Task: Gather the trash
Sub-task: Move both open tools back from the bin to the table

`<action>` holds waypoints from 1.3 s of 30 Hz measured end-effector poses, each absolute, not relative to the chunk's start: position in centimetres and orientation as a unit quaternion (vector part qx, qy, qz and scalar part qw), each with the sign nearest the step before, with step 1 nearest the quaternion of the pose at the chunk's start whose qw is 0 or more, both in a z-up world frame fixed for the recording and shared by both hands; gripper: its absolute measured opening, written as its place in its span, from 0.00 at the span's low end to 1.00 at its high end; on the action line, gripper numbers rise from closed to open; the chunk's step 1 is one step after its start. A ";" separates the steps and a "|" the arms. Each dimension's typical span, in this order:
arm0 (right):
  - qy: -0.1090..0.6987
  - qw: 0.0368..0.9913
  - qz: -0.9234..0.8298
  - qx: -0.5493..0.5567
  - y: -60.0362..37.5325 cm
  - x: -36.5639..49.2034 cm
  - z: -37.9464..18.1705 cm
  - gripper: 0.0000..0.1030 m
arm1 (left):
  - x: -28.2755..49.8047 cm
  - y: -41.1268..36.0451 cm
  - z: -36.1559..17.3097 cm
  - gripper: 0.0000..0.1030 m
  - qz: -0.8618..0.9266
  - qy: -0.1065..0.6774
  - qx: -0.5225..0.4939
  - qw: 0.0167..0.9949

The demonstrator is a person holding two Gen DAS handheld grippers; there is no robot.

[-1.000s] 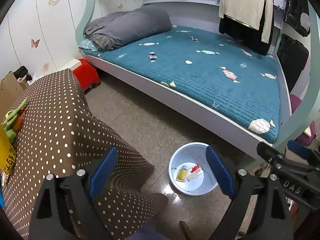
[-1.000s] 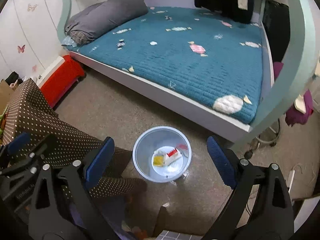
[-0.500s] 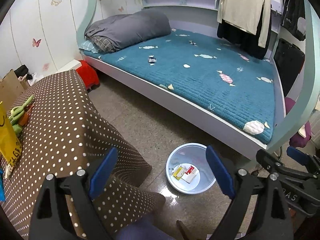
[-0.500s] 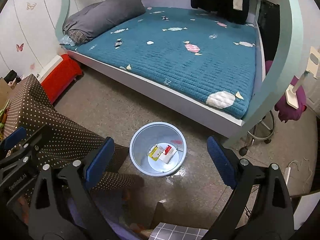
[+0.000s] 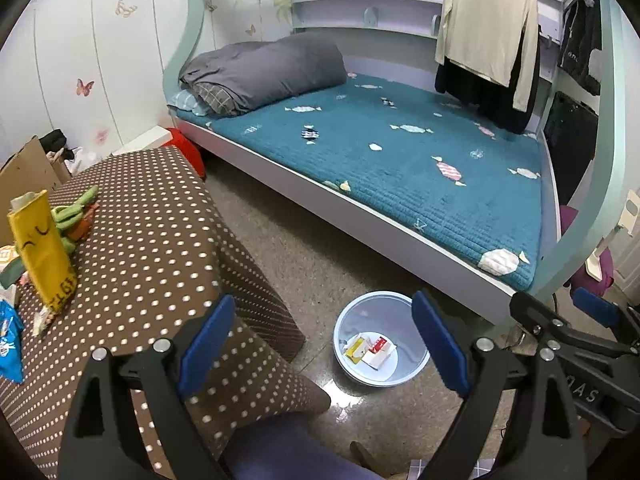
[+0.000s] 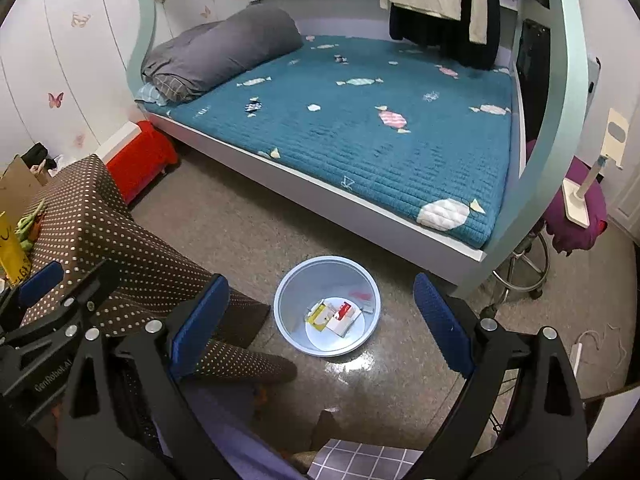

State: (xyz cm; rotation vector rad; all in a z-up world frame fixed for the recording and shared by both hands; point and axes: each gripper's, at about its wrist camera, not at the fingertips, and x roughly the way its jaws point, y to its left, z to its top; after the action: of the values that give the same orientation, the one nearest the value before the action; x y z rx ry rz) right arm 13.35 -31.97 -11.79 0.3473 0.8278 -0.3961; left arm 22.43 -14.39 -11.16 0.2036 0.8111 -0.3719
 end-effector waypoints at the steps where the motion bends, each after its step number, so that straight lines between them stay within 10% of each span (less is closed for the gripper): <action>1: 0.395 0.884 -0.188 0.167 -31.8 13.3 -11.6 0.89 | 22.4 -14.2 -10.9 0.86 -0.178 0.391 0.096 0.898; 39: 0.372 0.924 0.003 0.082 -14.1 19.2 -6.1 0.89 | 20.6 5.8 -4.9 0.89 0.005 0.342 0.003 0.940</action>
State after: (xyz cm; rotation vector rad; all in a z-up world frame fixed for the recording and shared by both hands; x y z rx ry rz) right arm 19.21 -14.10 -6.13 0.1677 0.7642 0.0059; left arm 20.59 5.80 -4.92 0.0066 0.6980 0.0104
